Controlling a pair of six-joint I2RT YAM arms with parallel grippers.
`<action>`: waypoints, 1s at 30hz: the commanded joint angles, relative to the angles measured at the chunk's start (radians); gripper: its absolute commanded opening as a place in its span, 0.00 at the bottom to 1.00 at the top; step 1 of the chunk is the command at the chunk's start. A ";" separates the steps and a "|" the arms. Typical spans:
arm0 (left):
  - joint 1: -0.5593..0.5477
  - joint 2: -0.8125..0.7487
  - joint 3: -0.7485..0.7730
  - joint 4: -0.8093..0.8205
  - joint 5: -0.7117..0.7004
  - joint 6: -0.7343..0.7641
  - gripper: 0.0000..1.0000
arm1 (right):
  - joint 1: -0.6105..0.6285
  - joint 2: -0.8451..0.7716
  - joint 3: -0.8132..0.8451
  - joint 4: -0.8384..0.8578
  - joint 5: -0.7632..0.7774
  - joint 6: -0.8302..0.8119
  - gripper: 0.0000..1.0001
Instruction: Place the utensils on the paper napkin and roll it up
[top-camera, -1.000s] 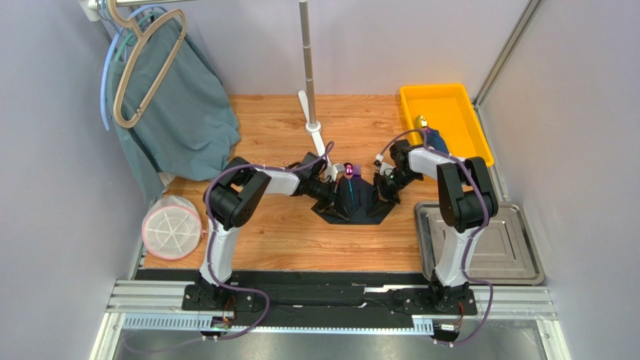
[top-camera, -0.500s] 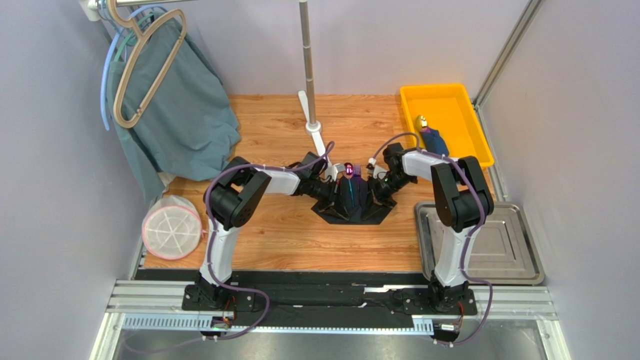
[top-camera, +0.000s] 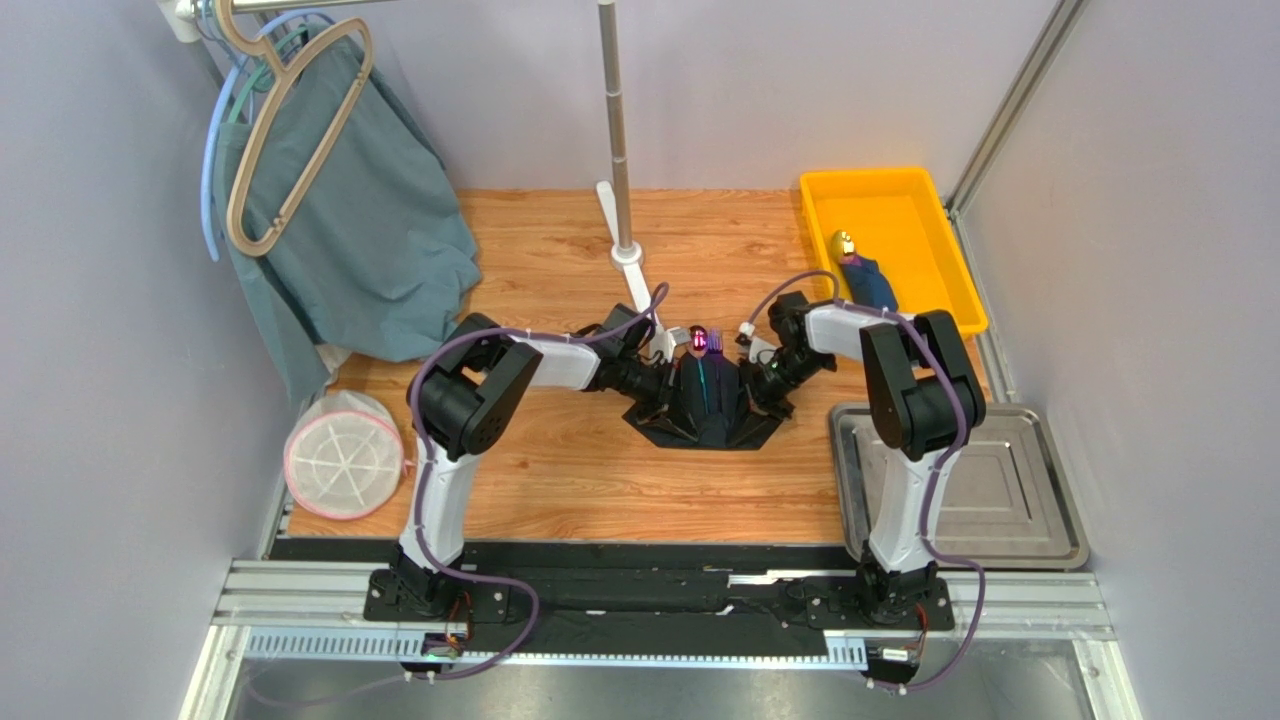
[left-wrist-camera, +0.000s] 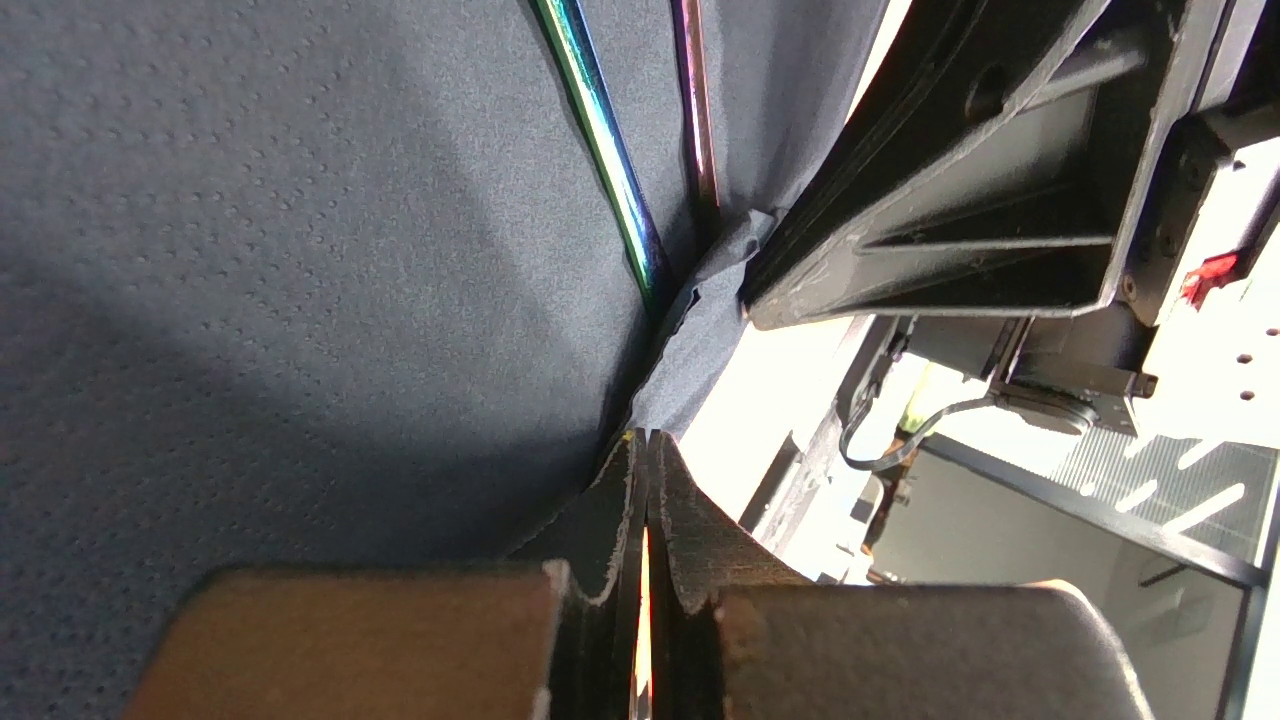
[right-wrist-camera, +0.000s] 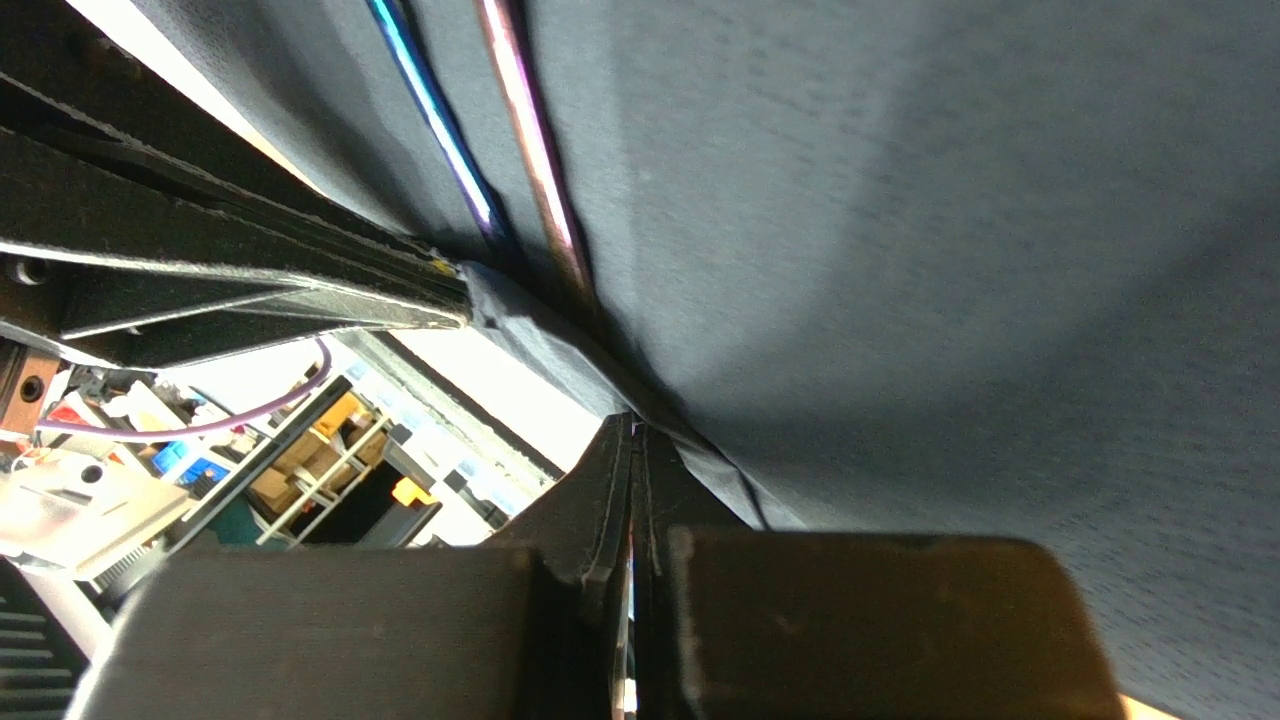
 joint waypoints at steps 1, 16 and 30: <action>0.015 0.034 -0.012 -0.048 -0.072 0.044 0.00 | -0.034 0.003 -0.020 0.006 0.099 -0.061 0.00; 0.016 0.031 -0.012 -0.038 -0.069 0.038 0.00 | -0.031 -0.095 -0.015 -0.051 0.039 -0.087 0.00; 0.016 0.026 -0.018 -0.034 -0.069 0.039 0.00 | 0.016 -0.065 -0.010 -0.017 -0.058 -0.010 0.00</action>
